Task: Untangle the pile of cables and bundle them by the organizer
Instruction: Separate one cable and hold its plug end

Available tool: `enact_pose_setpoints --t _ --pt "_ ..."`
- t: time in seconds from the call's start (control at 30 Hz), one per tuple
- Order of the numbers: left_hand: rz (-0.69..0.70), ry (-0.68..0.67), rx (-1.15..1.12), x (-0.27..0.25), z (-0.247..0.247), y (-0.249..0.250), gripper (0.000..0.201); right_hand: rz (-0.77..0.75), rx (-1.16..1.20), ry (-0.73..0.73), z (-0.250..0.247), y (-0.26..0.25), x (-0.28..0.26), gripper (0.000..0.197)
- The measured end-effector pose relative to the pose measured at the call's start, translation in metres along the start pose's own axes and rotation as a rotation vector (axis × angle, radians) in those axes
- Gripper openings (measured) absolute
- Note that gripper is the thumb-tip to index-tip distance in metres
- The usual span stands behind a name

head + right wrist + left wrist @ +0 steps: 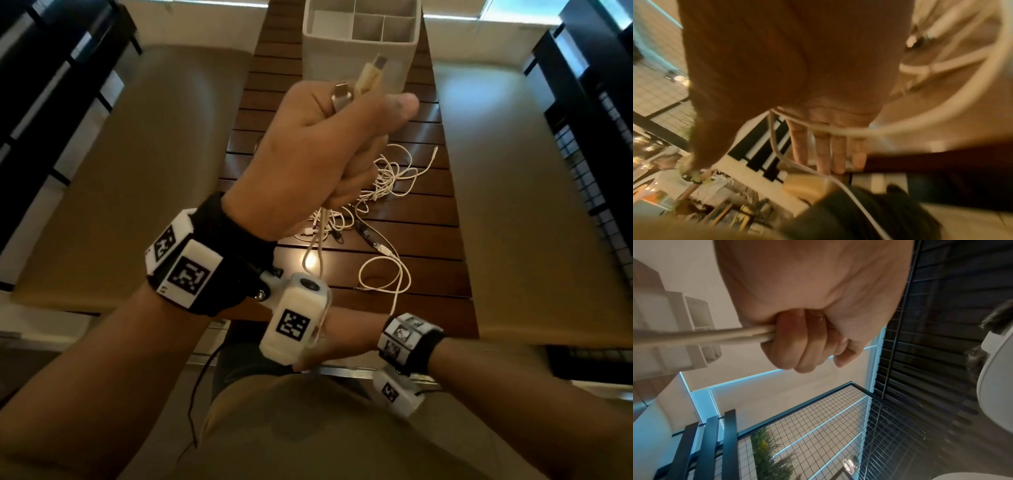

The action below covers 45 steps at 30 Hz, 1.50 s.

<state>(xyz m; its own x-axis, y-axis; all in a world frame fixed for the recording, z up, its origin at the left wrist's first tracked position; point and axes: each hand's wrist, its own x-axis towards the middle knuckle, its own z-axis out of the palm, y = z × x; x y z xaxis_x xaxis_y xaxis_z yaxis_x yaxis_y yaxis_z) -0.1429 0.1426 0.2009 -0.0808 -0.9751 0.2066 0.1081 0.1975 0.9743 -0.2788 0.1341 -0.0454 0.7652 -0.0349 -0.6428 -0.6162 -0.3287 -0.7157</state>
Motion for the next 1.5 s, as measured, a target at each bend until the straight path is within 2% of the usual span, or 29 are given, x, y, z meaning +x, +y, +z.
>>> enact_pose_setpoints --t 0.07,0.13,0.2,0.23,0.3,0.37,0.53,0.6,0.7,0.77,0.83,0.87,0.93,1.0,1.07,1.13,1.17,1.2,1.27,1.3,1.37,1.43,1.5 --pt "0.001 0.025 0.033 0.001 -0.008 0.001 0.045 -0.04 -0.005 0.092 -0.028 0.005 -0.012 0.098" --pt "0.0 0.061 0.075 0.002 -0.015 0.0 0.044 -0.05 -0.1 0.285 -0.064 0.012 -0.03 0.105" --pt "-0.009 0.088 0.077 0.004 -0.018 -0.003 0.045 0.044 -0.293 0.472 -0.091 0.024 -0.044 0.114" --pt "-0.015 0.097 0.065 0.004 -0.018 -0.006 0.046 0.126 -0.382 0.519 -0.097 0.03 -0.047 0.117" --pt "-0.028 0.1 0.045 0.005 -0.015 -0.013 0.048 0.299 -0.478 0.479 -0.098 0.041 -0.046 0.118" --pt "-0.047 0.099 0.039 0.004 -0.014 -0.019 0.05 0.372 -0.54 0.431 -0.089 0.055 -0.036 0.103" --pt "-0.056 0.097 0.052 0.004 -0.016 -0.023 0.053 0.349 -0.558 0.646 -0.086 0.072 -0.024 0.036" --pt "-0.049 0.097 0.054 0.006 -0.014 -0.022 0.051 0.368 -0.614 0.645 -0.09 0.066 -0.025 0.016" --pt "-0.033 0.085 0.02 0.008 -0.011 -0.018 0.05 0.238 -0.524 0.572 -0.083 0.044 -0.034 0.019" --pt "-0.02 0.081 -0.01 0.009 -0.01 -0.014 0.048 0.136 -0.308 0.351 -0.065 0.021 -0.038 0.021" --pt "-0.007 0.075 -0.015 0.011 -0.008 -0.012 0.046 0.105 -0.155 0.092 -0.039 0.001 -0.036 0.024" --pt "0.0 0.068 -0.008 0.011 -0.008 -0.011 0.045 0.083 -0.159 0.004 -0.027 -0.008 -0.034 0.026" --pt "0.012 0.057 0.022 0.012 -0.009 -0.011 0.045 0.012 -0.217 -0.045 -0.013 -0.017 -0.03 0.033" --pt "0.021 0.057 0.06 0.012 -0.012 -0.011 0.045 -0.062 -0.268 0.02 -0.021 -0.025 -0.032 0.052" --pt "0.022 0.081 0.087 0.012 -0.019 -0.009 0.046 -0.107 -0.393 0.146 -0.041 -0.022 -0.034 0.068" --pt "0.017 0.125 0.129 0.012 -0.028 -0.009 0.047 -0.027 -0.476 0.259 -0.068 -0.012 -0.041 0.09" --pt "0.012 0.148 0.151 0.013 -0.032 -0.01 0.047 0.013 -0.426 0.313 -0.081 -0.008 -0.045 0.097" --pt "0.004 0.169 0.164 0.013 -0.035 -0.011 0.047 0.035 -0.328 0.371 -0.093 -0.005 -0.049 0.094" --pt "-0.013 0.197 0.162 0.013 -0.039 -0.015 0.047 0.055 -0.158 0.546 -0.109 0.003 -0.049 0.067" --pt "-0.019 0.203 0.154 0.013 -0.039 -0.018 0.048 0.1 -0.157 0.624 -0.113 0.009 -0.045 0.054" --pt "-0.025 0.194 0.134 0.014 -0.036 -0.023 0.05 0.261 -0.308 0.589 -0.108 0.019 -0.033 0.043" --pt "-0.027 0.17 0.108 0.016 -0.031 -0.027 0.053 0.397 -0.466 0.492 -0.095 0.031 -0.018 0.045" --pt "-0.027 0.158 0.093 0.018 -0.027 -0.028 0.054 0.434 -0.513 0.51 -0.087 0.037 -0.006 0.044"
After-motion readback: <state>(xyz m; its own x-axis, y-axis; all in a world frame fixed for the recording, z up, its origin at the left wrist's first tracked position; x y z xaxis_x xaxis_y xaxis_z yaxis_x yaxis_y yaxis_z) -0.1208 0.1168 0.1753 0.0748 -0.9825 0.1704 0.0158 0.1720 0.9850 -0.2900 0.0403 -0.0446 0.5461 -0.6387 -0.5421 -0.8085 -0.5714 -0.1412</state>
